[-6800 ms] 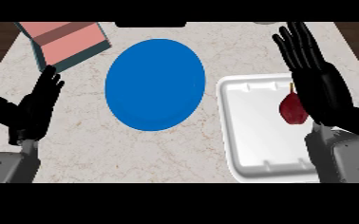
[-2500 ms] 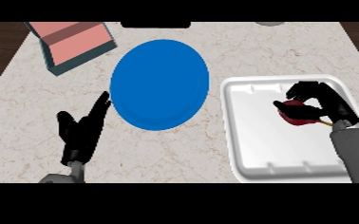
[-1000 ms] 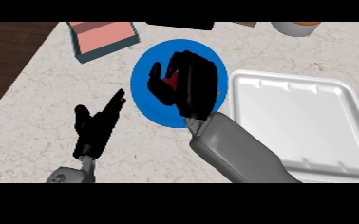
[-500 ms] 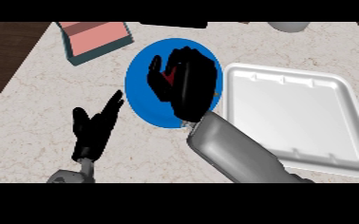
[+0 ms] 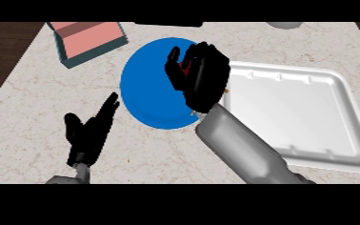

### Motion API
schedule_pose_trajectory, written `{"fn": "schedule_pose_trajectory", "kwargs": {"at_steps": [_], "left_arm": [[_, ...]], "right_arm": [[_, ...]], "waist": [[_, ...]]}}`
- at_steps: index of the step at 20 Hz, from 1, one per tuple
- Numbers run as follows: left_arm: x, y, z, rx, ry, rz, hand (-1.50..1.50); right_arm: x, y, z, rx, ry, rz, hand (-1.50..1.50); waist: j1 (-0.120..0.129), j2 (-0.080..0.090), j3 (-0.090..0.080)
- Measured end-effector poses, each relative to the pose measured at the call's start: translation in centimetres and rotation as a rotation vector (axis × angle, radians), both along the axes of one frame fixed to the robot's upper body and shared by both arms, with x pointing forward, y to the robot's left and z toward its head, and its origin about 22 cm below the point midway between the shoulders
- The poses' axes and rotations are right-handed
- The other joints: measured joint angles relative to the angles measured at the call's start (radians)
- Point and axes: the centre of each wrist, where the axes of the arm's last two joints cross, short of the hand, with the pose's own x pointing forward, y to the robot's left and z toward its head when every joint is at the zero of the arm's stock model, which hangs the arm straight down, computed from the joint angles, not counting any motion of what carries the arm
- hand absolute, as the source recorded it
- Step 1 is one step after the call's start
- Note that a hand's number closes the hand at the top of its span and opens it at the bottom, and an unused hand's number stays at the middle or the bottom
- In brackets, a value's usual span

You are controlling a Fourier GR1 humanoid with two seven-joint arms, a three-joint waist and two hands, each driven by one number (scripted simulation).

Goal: Pick the pear from the tray and place it in the plate

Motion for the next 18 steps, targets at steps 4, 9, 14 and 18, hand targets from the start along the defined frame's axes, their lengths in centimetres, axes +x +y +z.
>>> {"fn": "schedule_pose_trajectory", "kwargs": {"at_steps": [4,9,14,18], "left_arm": [[0.2,-0.2,0.2,-0.007,0.001,0.003,0.00],[0.2,-0.1,0.2,-0.005,-0.008,0.002,0.00],[0.4,-0.2,0.6,0.000,-0.008,-0.012,0.00],[0.7,-0.7,0.6,0.001,-0.010,-0.016,0.00]], "right_arm": [[1.3,-0.6,-0.6,0.006,-0.009,-0.037,1.50],[2.6,-2.1,-2.3,0.073,0.073,-0.104,-1.50],[3.6,-3.1,-4.4,0.171,0.286,-0.164,-1.50],[4.1,-3.3,-5.5,0.259,0.335,-0.138,-1.50]], "waist": [[-0.003,0.004,0.001],[-0.002,0.009,0.002],[0.013,0.017,0.002],[0.017,0.020,0.003]]}}
